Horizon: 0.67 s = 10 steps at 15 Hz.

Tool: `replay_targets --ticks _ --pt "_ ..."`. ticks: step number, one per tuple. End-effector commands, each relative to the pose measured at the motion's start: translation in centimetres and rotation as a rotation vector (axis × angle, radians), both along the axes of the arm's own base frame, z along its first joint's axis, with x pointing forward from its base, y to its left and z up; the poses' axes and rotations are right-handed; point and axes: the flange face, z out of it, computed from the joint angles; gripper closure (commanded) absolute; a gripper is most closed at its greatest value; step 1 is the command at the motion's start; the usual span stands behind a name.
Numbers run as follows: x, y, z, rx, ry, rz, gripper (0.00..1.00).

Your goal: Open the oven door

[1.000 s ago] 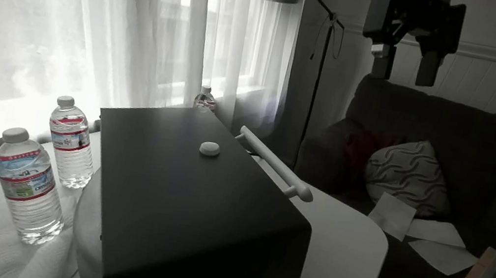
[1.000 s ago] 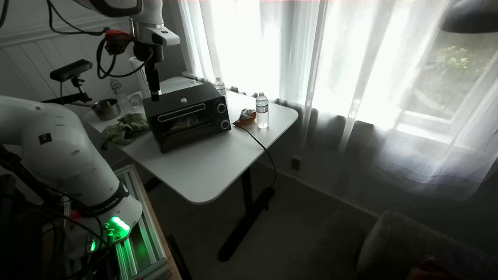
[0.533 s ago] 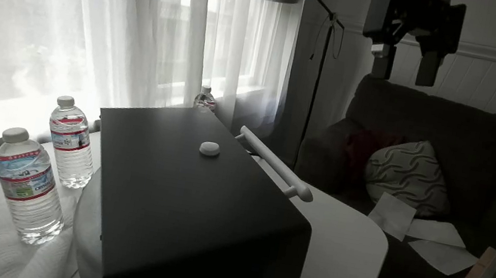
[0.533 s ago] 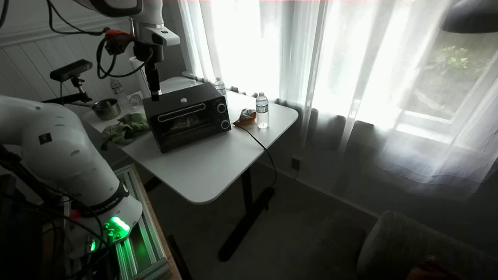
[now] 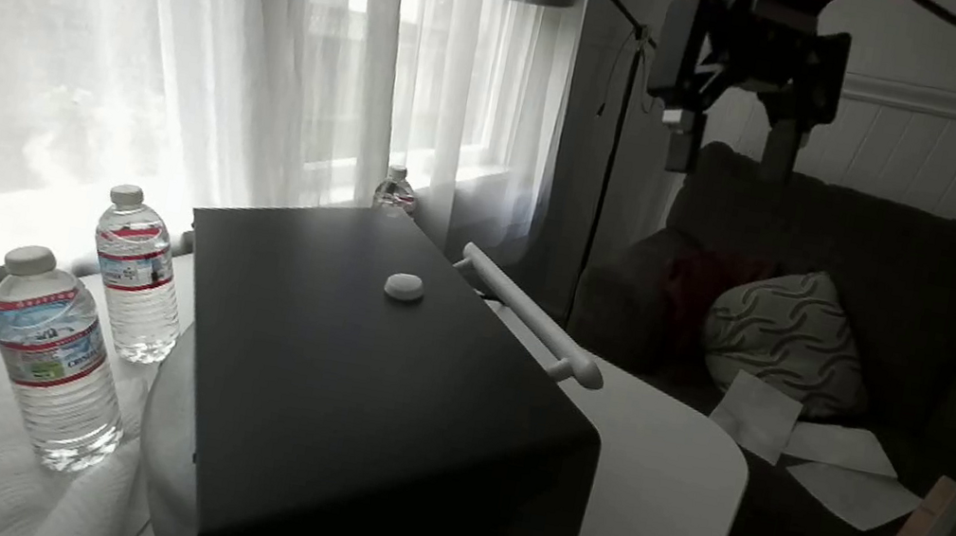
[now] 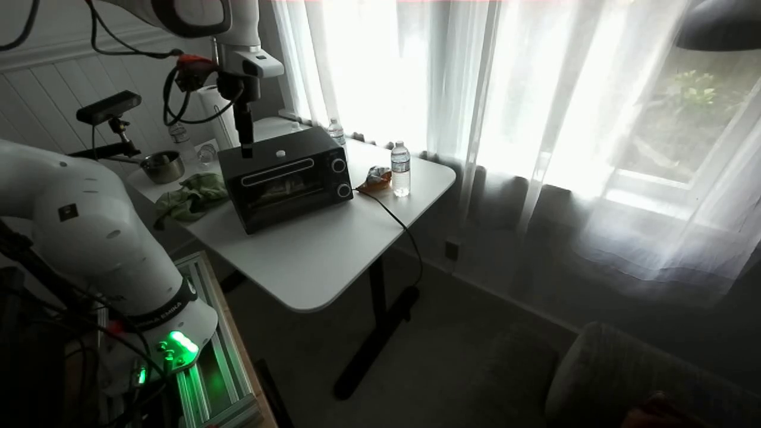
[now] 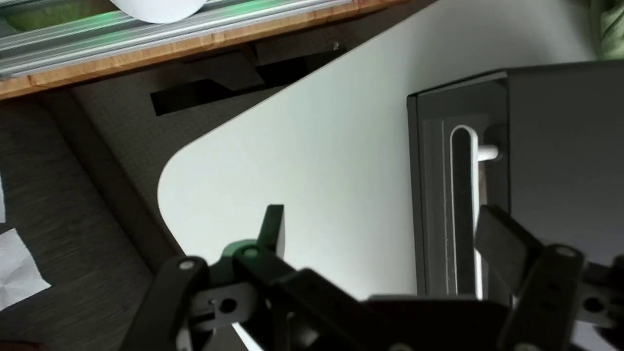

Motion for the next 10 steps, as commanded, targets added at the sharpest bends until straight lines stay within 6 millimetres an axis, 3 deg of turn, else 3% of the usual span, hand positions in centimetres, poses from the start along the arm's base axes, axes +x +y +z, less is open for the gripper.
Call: replay_targets --ticks 1,10 --pt "2.6 1.5 -1.7 -0.011 -0.029 -0.07 0.0" --pt "8.5 4.1 -6.7 -0.034 -0.112 -0.069 0.0"
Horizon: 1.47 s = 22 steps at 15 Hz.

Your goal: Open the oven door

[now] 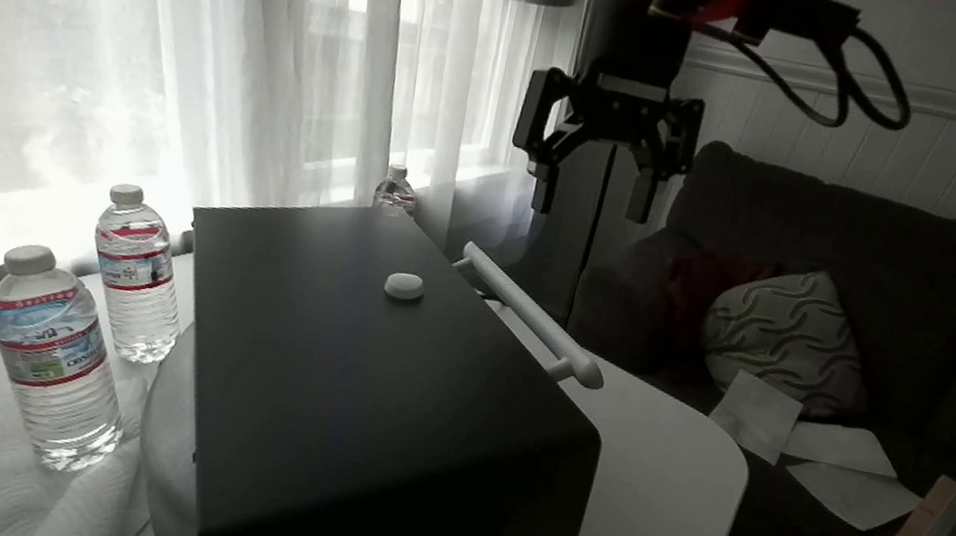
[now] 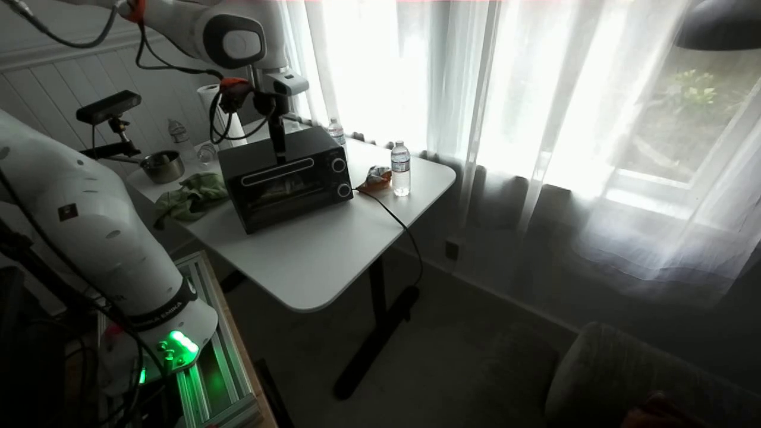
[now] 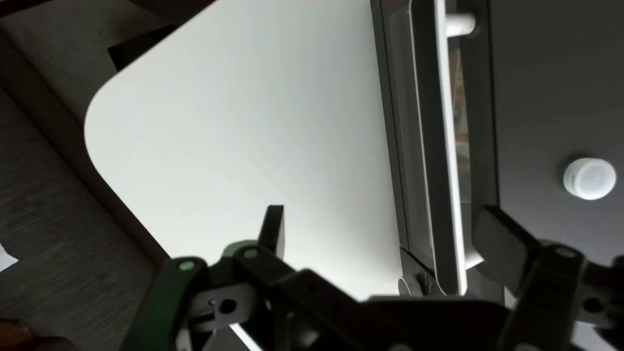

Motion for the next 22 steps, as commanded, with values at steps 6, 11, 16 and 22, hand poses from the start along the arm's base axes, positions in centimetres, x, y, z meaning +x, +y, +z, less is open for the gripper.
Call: replay_targets --ticks 6,11,16,22 --pt "5.2 3.0 -4.1 -0.038 -0.02 0.097 0.0" --pt "5.0 3.0 -4.7 -0.025 0.008 0.099 0.0" --pt "5.1 3.1 -5.0 -0.021 0.013 0.102 0.0" --pt "4.3 3.0 -6.7 -0.004 0.052 0.09 0.0"
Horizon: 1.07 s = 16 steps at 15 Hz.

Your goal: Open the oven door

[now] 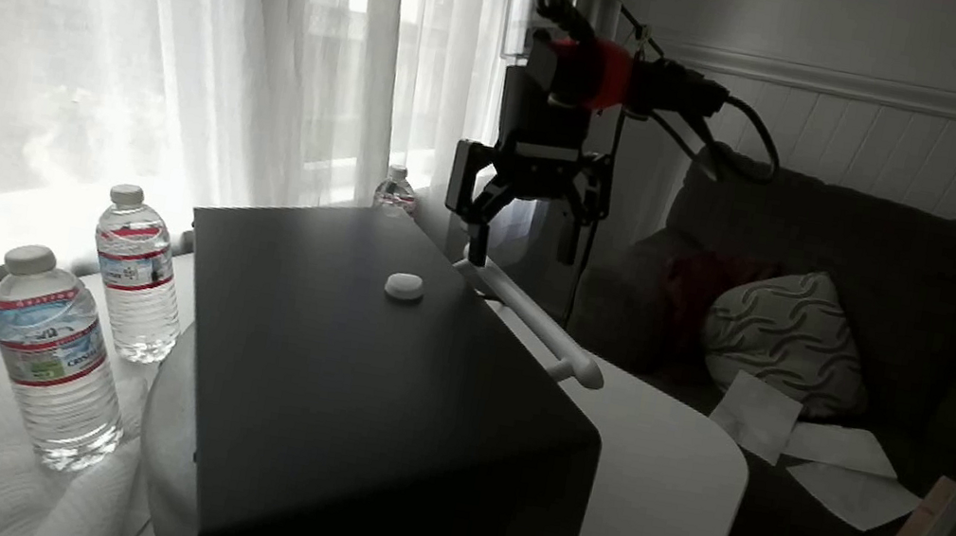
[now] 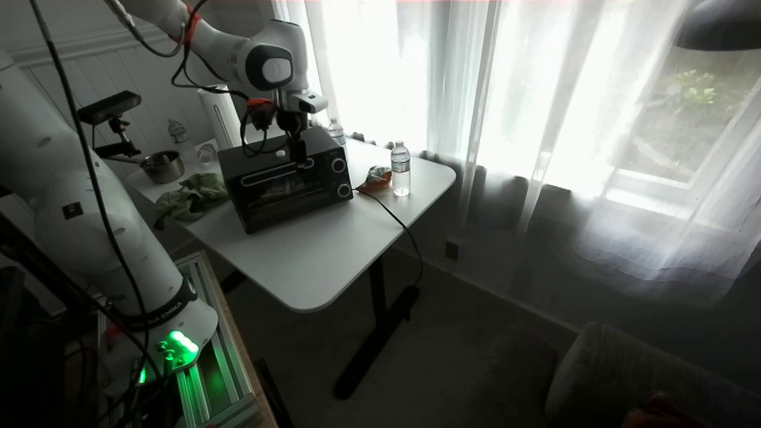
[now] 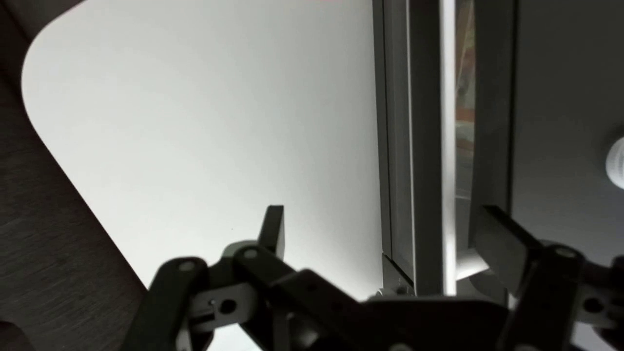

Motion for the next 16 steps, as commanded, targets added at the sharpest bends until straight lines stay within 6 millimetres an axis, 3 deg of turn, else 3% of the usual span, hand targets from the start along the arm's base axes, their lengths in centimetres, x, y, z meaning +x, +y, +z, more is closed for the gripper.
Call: replay_targets --ticks 1,7,16 --pt "-0.6 0.2 -0.9 0.023 0.021 -0.005 0.0" --pt "-1.2 -0.2 -1.5 0.042 0.043 -0.015 0.0" --pt "-2.2 -5.2 -2.3 0.11 0.035 -0.067 0.0"
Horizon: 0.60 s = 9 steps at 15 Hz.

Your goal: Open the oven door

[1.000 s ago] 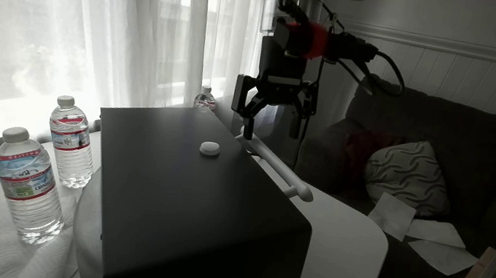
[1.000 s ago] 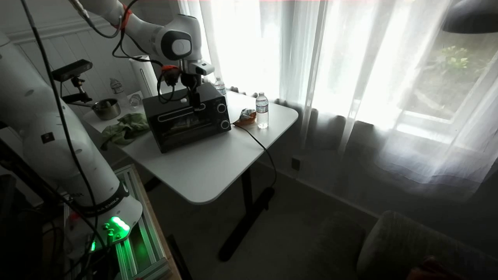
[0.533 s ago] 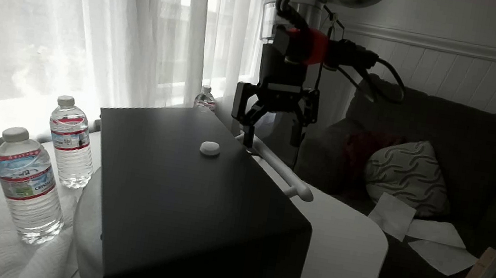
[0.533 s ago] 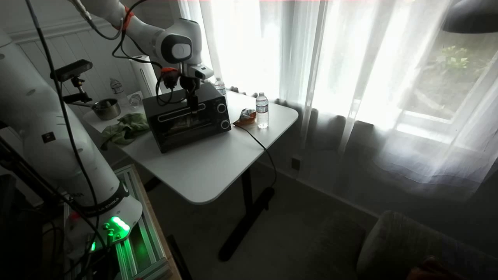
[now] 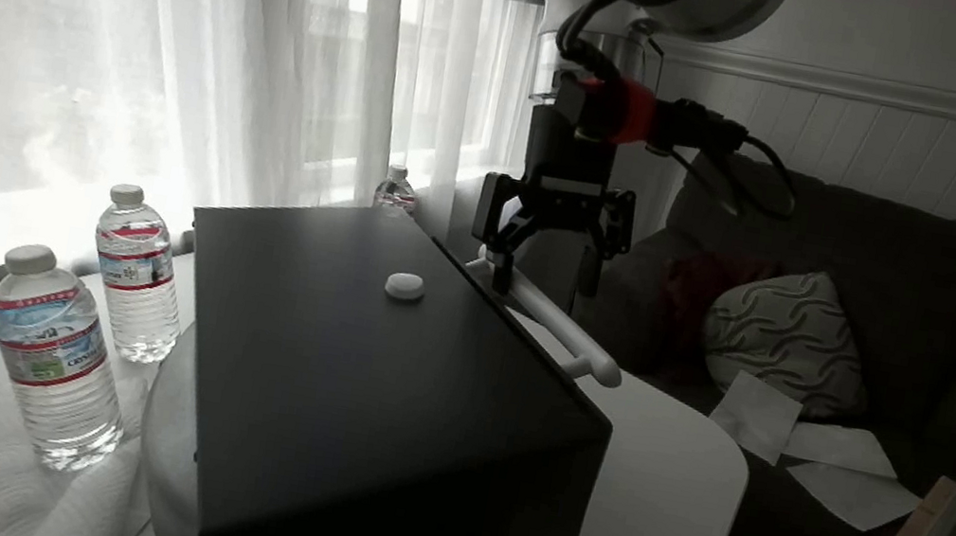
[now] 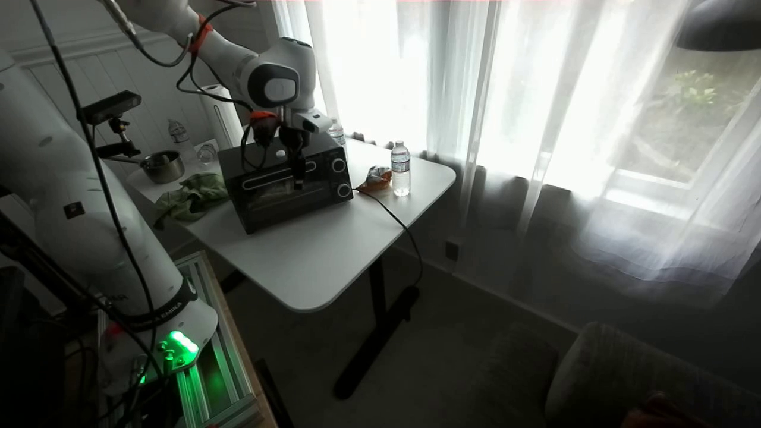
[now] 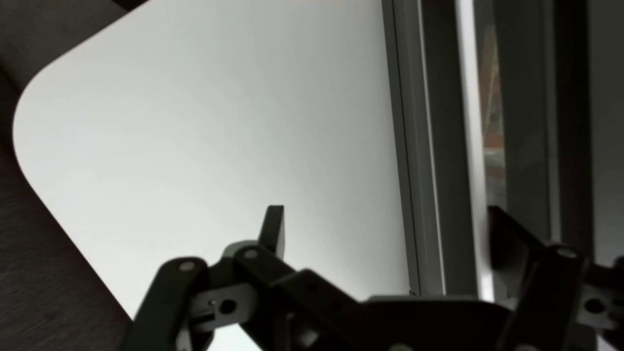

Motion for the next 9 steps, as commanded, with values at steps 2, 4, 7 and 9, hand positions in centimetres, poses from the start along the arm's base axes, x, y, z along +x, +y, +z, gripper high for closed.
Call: replay_targets --ticks 2,4,7,9 --pt "-1.5 -3.9 0.3 0.098 -0.052 -0.017 0.0" --pt "-2.0 -5.9 -0.1 0.149 -0.07 0.002 0.0" --pt "-2.6 -8.9 -1.5 0.204 -0.081 0.038 0.0" --pt "-2.8 -10.7 -2.6 0.233 -0.077 0.057 0.0"
